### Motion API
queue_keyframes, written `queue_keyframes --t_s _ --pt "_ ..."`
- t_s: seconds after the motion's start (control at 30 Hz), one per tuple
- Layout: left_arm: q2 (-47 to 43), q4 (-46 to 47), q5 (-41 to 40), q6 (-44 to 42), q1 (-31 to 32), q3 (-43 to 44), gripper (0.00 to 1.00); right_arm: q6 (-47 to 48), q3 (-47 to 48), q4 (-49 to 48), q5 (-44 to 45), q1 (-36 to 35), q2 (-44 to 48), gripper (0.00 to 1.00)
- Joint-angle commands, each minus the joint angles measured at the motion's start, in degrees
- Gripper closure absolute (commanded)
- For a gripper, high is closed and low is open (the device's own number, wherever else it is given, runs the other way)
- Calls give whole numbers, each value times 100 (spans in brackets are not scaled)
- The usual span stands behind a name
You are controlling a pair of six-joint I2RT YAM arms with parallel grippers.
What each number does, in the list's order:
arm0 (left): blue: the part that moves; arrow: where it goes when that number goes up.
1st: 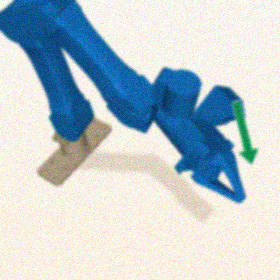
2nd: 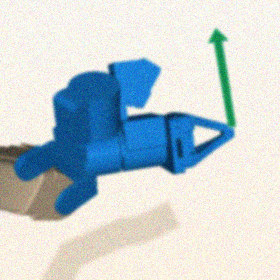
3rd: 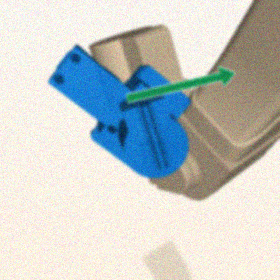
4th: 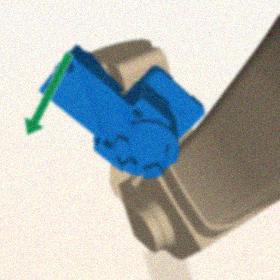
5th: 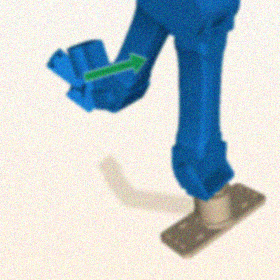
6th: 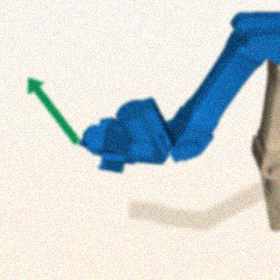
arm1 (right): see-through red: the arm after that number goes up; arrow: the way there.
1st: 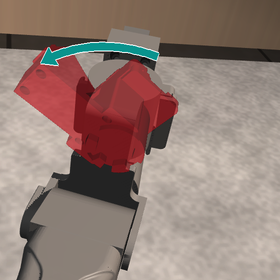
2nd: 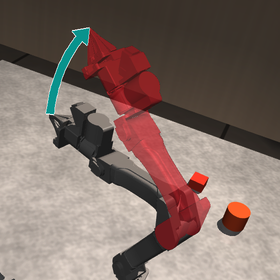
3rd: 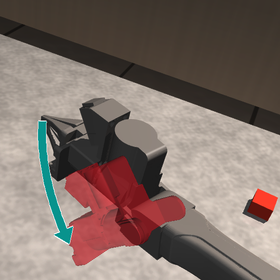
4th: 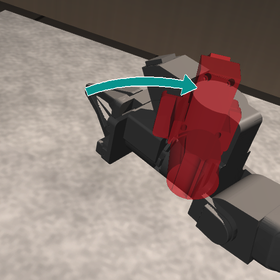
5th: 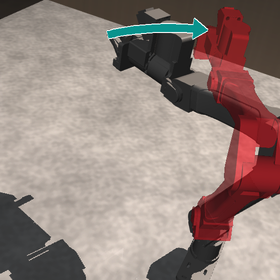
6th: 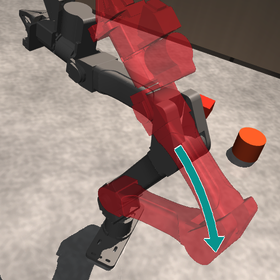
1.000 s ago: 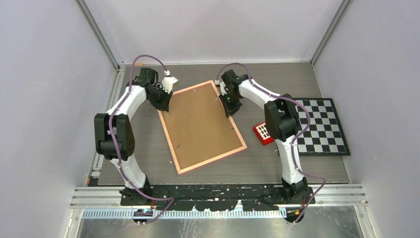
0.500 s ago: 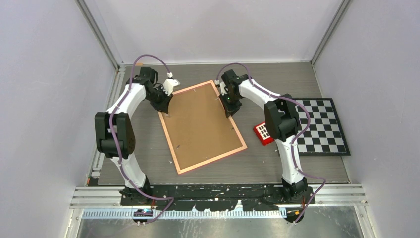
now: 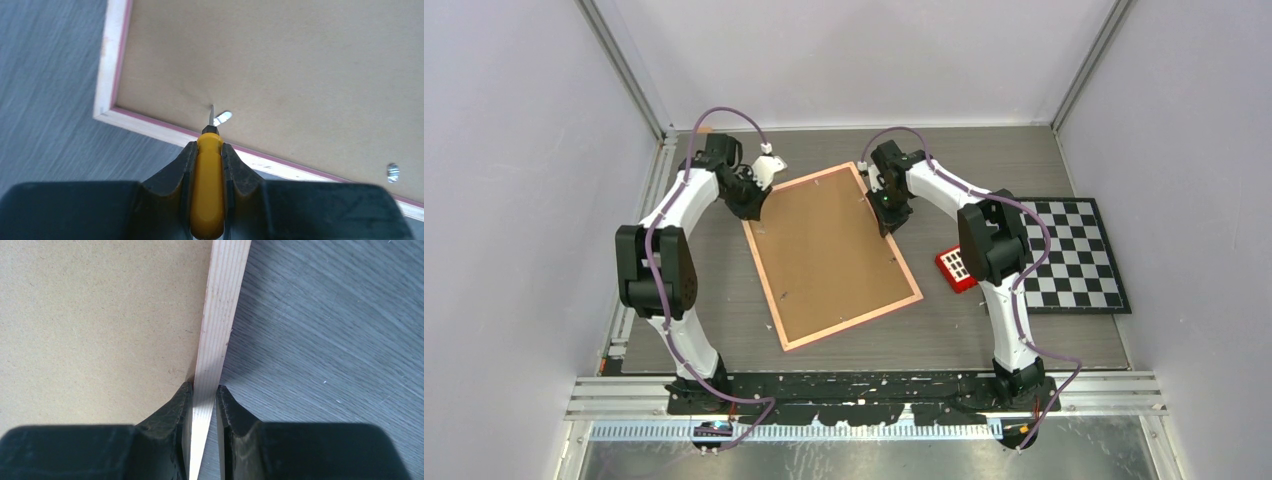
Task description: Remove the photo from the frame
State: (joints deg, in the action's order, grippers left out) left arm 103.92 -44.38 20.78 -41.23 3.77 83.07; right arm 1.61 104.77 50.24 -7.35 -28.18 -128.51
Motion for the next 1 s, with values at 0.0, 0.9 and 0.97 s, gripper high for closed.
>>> queue_keyframes --t_s 0.0,0.9,0.97 --pt "92 471 -460 -277 -54 -31 100 182 -43 47 66 -150 -215 99" --pt "19 -610 266 -974 -168 263 100 165 22 83 47 -158 -267 99" --pt "68 -550 157 -968 -167 276 100 165 18 83 50 -161 -271 100"
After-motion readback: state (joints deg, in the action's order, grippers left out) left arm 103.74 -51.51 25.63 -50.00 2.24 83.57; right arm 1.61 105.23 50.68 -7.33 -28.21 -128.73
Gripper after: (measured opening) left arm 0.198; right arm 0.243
